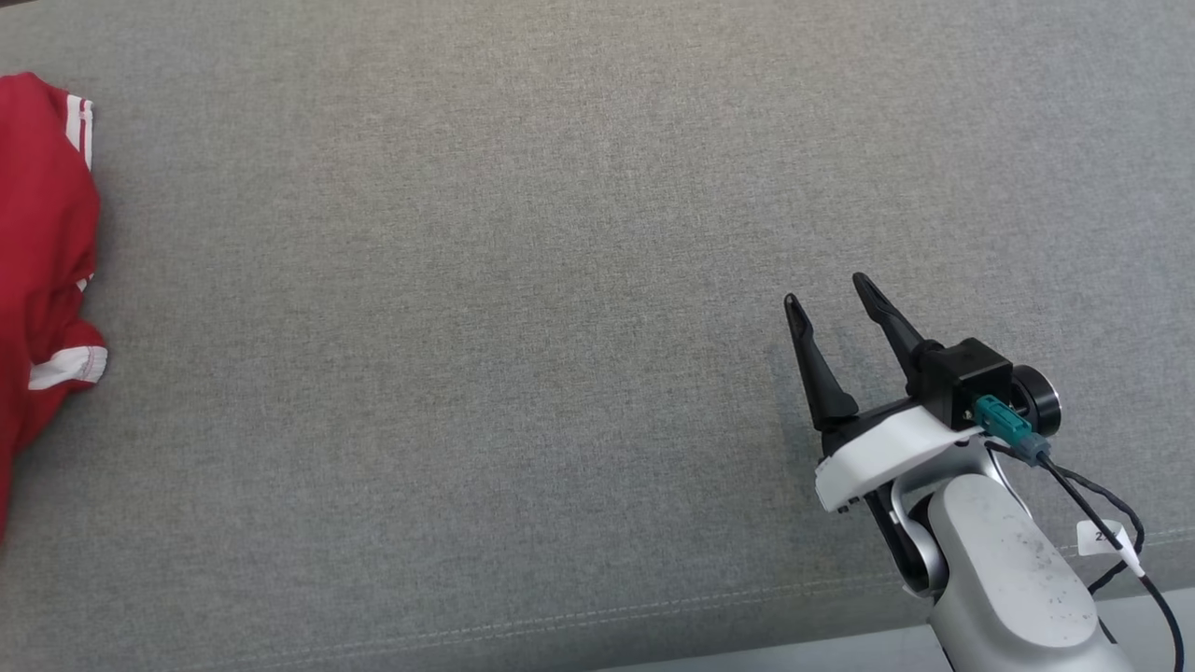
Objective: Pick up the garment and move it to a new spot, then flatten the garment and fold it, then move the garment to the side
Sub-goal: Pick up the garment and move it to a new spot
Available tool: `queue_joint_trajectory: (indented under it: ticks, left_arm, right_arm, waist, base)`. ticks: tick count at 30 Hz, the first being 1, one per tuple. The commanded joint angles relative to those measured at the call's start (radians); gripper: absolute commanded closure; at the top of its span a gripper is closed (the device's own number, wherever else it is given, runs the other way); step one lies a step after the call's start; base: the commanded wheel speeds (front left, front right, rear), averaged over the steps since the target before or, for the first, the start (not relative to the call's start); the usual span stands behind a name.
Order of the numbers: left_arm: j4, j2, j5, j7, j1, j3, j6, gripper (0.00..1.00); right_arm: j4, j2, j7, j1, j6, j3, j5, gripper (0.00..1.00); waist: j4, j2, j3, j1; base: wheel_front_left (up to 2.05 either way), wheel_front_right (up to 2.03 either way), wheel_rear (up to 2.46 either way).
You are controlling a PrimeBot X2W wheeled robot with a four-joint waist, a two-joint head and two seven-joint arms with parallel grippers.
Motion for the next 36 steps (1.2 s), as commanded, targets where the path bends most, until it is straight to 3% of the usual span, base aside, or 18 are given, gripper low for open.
queue_joint_trajectory:
  ticks: [1, 4, 5, 6, 20, 36]
  left_arm:
    - [0.024, -0.008, -0.025, 0.02, -0.017, -0.014, 0.001, 0.0]
    - [0.055, -0.002, -0.046, 0.042, -0.027, -0.036, 0.001, 0.0]
    - [0.062, -0.002, -0.048, 0.046, -0.03, -0.045, 0.001, 0.8]
    - [0.063, -0.004, -0.052, 0.045, -0.03, -0.052, 0.001, 1.0]
    - [0.043, 0.017, -0.085, -0.09, -0.081, -0.134, 0.001, 1.0]
    - [-0.186, 0.044, -0.026, -0.197, -0.171, -0.263, 0.001, 1.0]
  right_arm:
    - [-0.004, 0.003, -0.003, -0.013, 0.0, -0.002, -0.007, 0.0]
    - [-0.005, 0.006, -0.003, -0.017, 0.0, -0.001, -0.009, 0.0]
    - [-0.004, 0.006, -0.003, -0.018, 0.0, -0.002, -0.01, 0.0]
    - [-0.003, 0.006, -0.003, -0.017, 0.0, -0.003, -0.01, 0.0]
    - [0.013, 0.012, -0.003, -0.001, 0.0, -0.009, -0.01, 0.0]
    - [0.032, 0.027, -0.003, 0.022, 0.0, 0.002, 0.022, 0.0]
  waist:
    - [-0.005, 0.0, 0.008, -0.0001]
    - [-0.007, 0.0, 0.014, -0.0001]
    - [-0.008, 0.0, 0.015, -0.0001]
    - [-0.008, 0.0, 0.015, -0.0001]
    - [0.008, 0.0, -0.026, -0.0001]
    - [0.004, 0.0, -0.111, -0.0001]
  base:
    - [0.0, 0.0, 0.0]
    - [0.0, 0.0, 0.0]
    - [0.0, 0.0, 0.0]
    - [0.0, 0.0, 0.0]
    - [0.0, 0.0, 0.0]
    - [0.0, 0.0, 0.0]
